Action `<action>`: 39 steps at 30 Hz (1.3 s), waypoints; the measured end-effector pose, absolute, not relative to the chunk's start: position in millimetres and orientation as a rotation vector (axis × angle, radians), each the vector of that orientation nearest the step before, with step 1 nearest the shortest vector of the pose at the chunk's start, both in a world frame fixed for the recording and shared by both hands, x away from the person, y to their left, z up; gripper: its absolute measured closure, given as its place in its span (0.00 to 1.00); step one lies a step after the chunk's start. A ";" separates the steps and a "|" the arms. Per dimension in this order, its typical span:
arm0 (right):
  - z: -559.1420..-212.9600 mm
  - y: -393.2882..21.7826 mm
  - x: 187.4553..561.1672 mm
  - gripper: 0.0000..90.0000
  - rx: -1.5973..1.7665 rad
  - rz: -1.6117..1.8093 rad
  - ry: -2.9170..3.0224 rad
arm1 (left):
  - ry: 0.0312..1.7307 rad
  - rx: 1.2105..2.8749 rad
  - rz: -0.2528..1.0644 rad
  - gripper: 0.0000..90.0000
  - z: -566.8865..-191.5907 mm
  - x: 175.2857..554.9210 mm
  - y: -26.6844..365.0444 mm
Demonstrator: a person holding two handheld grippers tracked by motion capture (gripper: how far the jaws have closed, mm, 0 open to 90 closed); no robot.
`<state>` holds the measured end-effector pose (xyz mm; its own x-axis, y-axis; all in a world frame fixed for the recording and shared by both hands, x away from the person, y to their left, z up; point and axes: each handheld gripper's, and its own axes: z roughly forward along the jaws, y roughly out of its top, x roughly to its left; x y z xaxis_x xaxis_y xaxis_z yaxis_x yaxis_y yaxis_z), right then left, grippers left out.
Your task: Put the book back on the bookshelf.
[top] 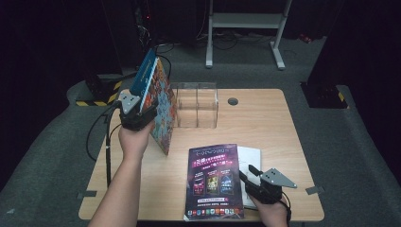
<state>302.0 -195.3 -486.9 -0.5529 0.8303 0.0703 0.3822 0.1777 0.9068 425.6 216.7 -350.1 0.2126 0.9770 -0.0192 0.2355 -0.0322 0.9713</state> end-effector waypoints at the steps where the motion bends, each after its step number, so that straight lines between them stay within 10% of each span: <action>1: -486.9 -195.3 302.0 0.58 1.139 1.348 2.017 | 1.209 1.482 0.931 0.55 -349.6 425.5 217.0; 39: -488.0 -194.6 302.6 0.58 1.139 1.346 2.019 | 1.188 1.436 1.014 0.45 -332.9 421.5 228.0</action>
<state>302.6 -194.6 -488.0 -0.5532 0.8301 0.0695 0.3838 0.1800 0.9057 421.5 228.0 -332.9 0.1738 0.9847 0.0157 0.1700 -0.0457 0.9844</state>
